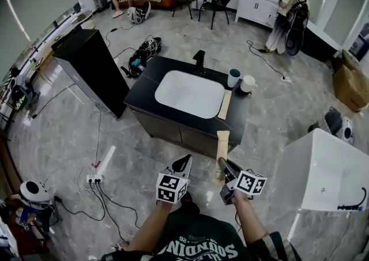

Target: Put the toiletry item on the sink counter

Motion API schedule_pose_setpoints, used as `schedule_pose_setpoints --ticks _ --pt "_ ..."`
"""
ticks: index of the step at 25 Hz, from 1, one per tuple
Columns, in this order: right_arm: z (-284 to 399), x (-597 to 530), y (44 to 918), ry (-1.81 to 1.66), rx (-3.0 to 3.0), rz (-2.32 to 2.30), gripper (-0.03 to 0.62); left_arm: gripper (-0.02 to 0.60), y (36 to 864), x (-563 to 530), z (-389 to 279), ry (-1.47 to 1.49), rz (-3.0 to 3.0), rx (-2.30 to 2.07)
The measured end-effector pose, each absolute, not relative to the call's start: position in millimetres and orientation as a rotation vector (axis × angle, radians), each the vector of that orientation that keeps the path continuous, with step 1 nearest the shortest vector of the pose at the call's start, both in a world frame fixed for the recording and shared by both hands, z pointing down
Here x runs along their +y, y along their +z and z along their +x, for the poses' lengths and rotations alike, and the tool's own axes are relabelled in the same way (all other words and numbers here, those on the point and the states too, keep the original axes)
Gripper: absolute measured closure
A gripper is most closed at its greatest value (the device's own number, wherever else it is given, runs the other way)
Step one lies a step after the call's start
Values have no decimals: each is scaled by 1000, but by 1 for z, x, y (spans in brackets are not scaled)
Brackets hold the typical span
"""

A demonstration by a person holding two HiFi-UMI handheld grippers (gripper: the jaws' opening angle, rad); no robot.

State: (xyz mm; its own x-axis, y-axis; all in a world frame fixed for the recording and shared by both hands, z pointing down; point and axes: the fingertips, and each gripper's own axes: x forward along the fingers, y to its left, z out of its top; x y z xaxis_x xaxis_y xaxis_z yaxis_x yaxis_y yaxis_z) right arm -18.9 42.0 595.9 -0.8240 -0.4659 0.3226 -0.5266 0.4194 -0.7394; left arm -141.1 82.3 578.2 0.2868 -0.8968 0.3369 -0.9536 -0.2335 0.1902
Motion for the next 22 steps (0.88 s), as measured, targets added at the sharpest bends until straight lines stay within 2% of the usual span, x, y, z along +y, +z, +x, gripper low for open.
schedule_pose_setpoints --ticks 10,22 --pt "-25 18 616 1427 -2535 1030 530 569 587 45 -162 238 2245 -1591" --pt "2 -60 641 1533 -2469 1179 530 569 600 -50 -128 275 2331 -1452"
